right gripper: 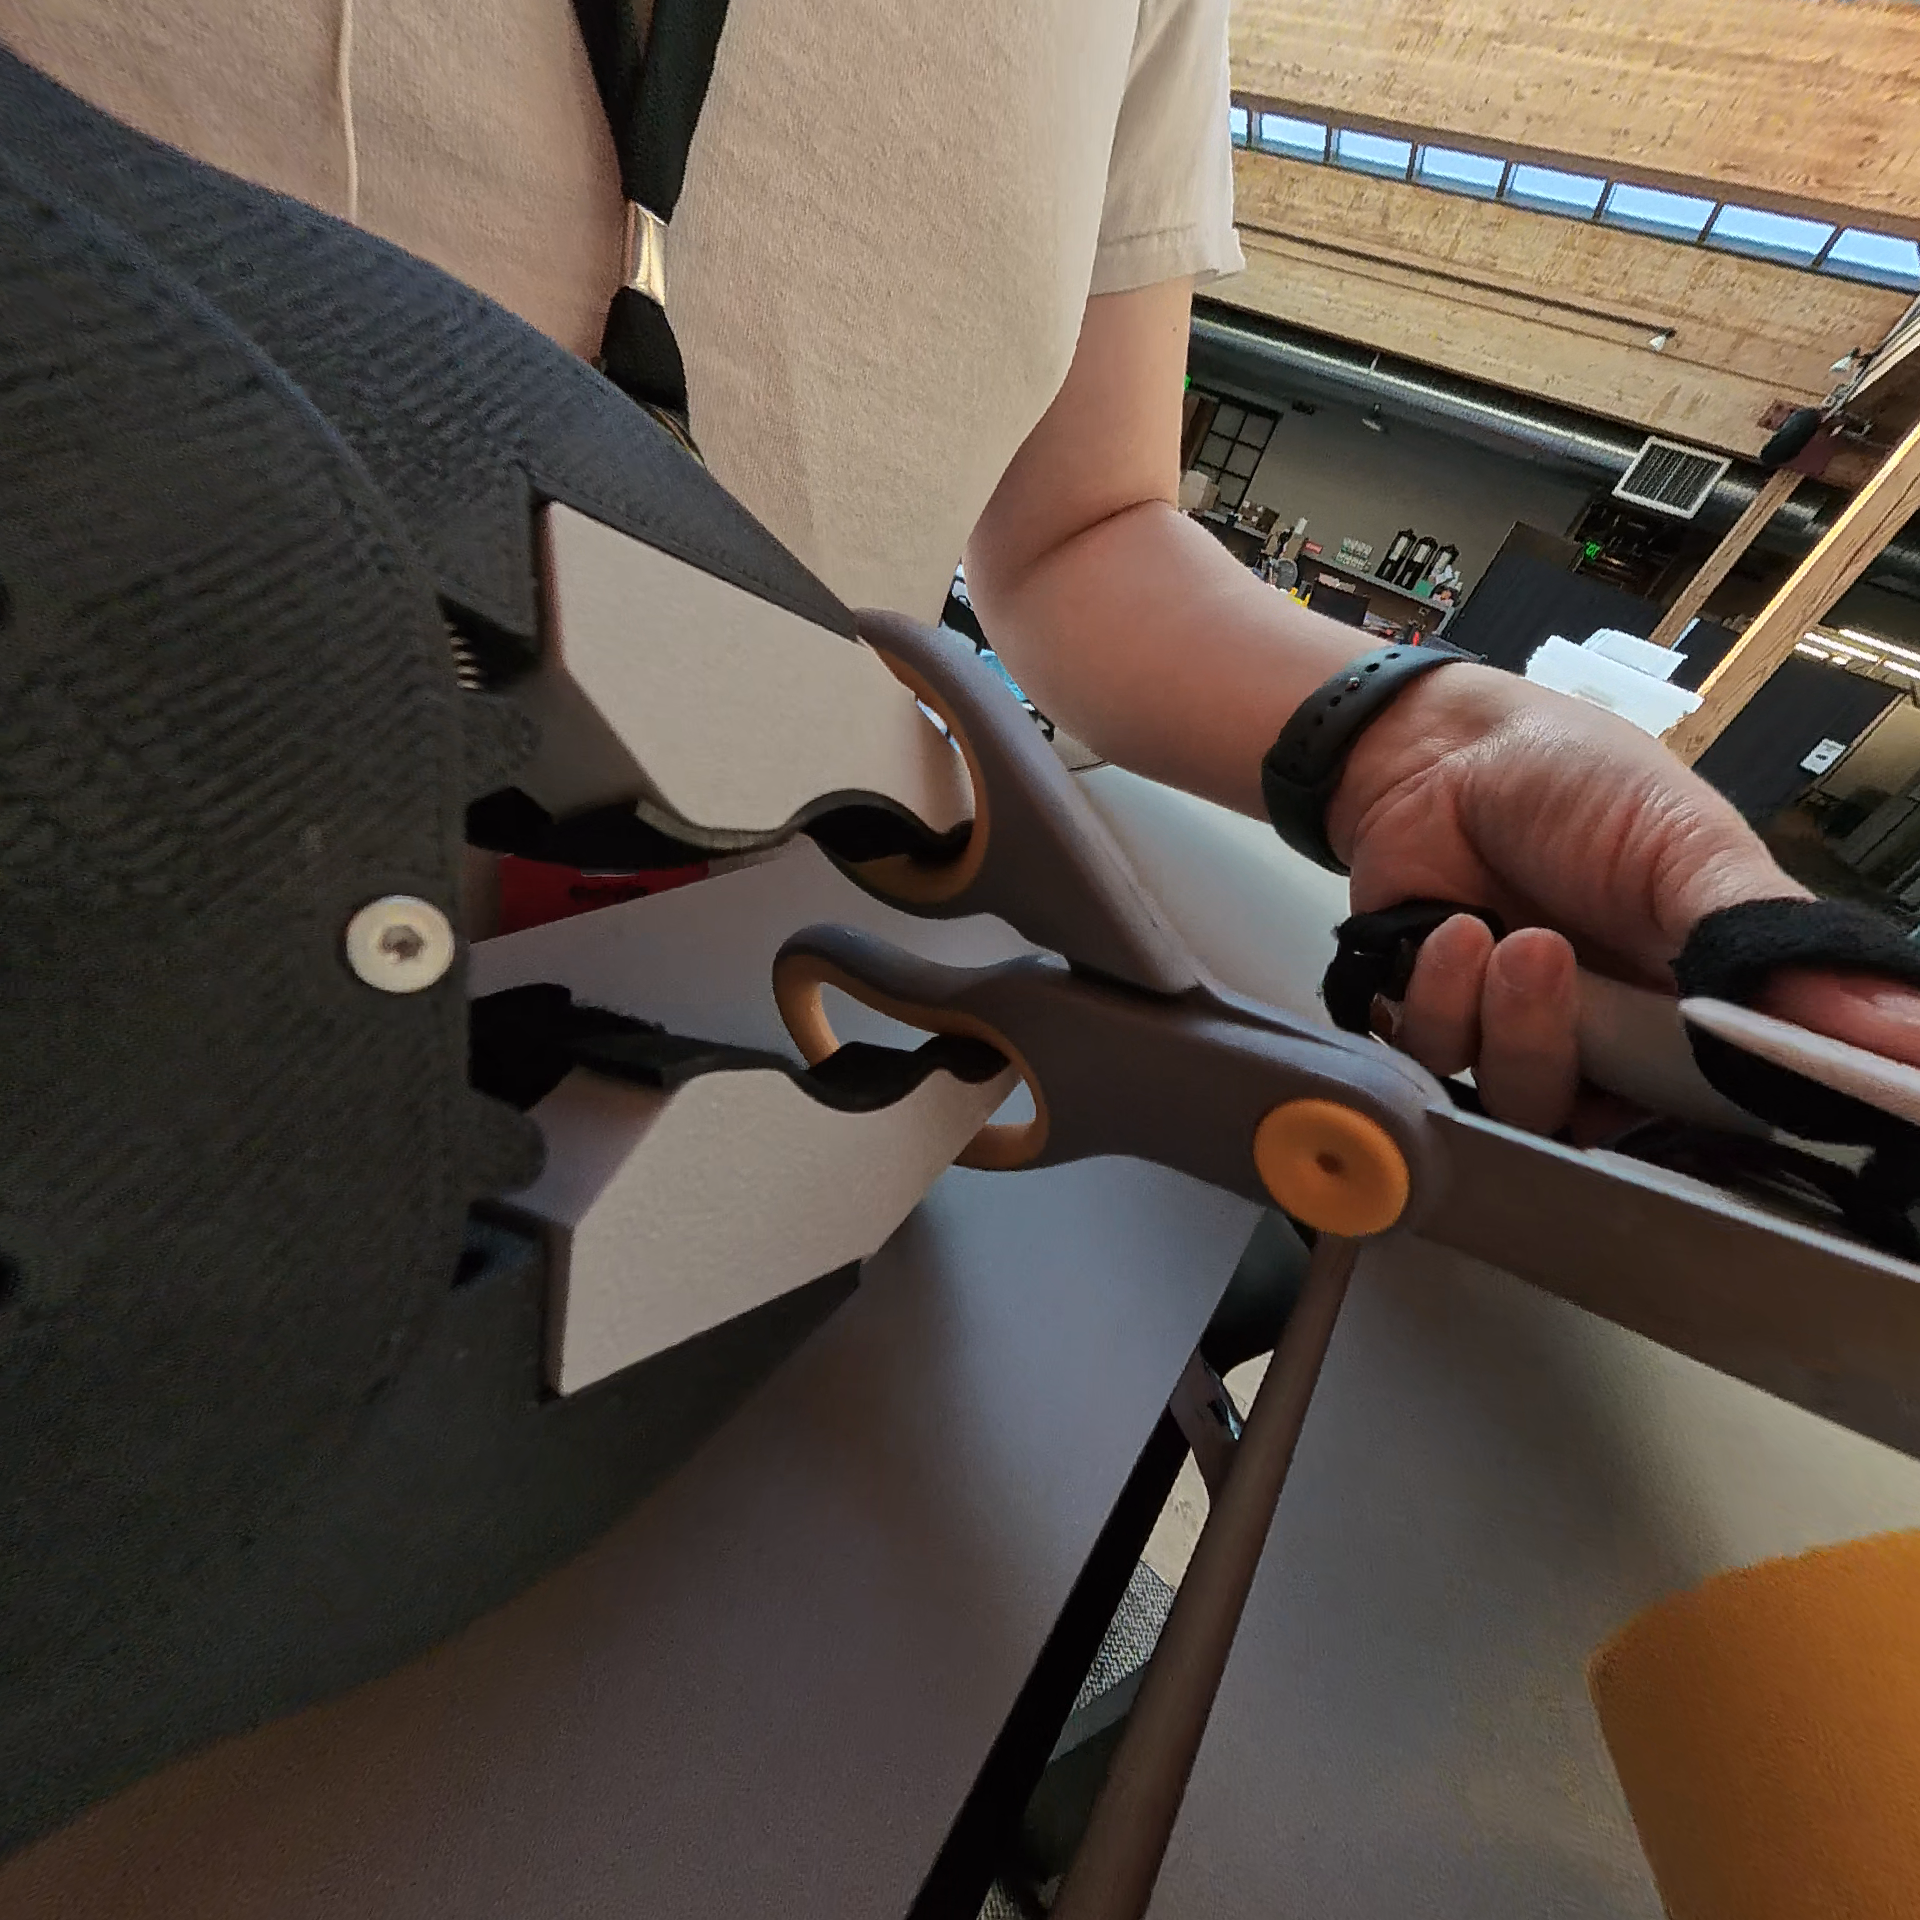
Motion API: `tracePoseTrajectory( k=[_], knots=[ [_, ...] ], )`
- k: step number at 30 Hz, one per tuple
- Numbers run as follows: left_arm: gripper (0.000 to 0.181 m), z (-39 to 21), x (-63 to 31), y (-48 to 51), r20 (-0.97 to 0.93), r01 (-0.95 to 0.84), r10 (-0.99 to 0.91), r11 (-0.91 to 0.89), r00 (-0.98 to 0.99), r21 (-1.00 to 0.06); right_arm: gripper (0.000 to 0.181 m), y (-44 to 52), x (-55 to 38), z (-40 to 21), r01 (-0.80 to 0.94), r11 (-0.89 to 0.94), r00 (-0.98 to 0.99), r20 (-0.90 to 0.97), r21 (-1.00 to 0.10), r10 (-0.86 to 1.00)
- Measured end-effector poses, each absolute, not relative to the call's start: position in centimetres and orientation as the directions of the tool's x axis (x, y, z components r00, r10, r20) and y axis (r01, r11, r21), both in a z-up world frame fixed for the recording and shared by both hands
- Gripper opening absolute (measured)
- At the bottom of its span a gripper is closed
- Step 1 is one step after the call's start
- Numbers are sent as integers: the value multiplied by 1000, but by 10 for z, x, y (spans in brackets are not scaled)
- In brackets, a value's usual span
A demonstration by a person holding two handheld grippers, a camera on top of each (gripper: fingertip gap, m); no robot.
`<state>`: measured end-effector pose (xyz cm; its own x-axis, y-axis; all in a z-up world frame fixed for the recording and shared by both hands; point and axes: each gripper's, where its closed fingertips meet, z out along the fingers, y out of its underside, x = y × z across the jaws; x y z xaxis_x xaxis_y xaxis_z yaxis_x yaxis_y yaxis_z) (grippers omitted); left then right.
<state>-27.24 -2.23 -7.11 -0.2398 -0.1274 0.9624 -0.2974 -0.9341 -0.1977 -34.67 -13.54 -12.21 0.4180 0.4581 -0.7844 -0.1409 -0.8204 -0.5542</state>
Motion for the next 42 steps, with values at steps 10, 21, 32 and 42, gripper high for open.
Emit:
tracePoseTrajectory(
  k=[10, 21, 32, 42],
  knots=[
    [0, -74, -278, -23, 954, -341, -244, -894, -177, -292, 31, -133, -352, -124, -148, -809, 401, -783, -568, 476],
    [0, -66, -279, -14, 946, -321, -278, -892, -166, -319, 35, -126, -347, -102, -275, -801, 256, -844, -531, 472],
    [0, -64, -277, -21, 948, -354, -255, -883, -188, -308, 44, -134, -354, -95, -225, -806, 209, -835, -548, 509],
    [0, -65, -280, -14, 951, -324, -254, -897, -177, -300, 47, -131, -355, -82, -293, -810, 101, -859, -508, 502]
  ],
)
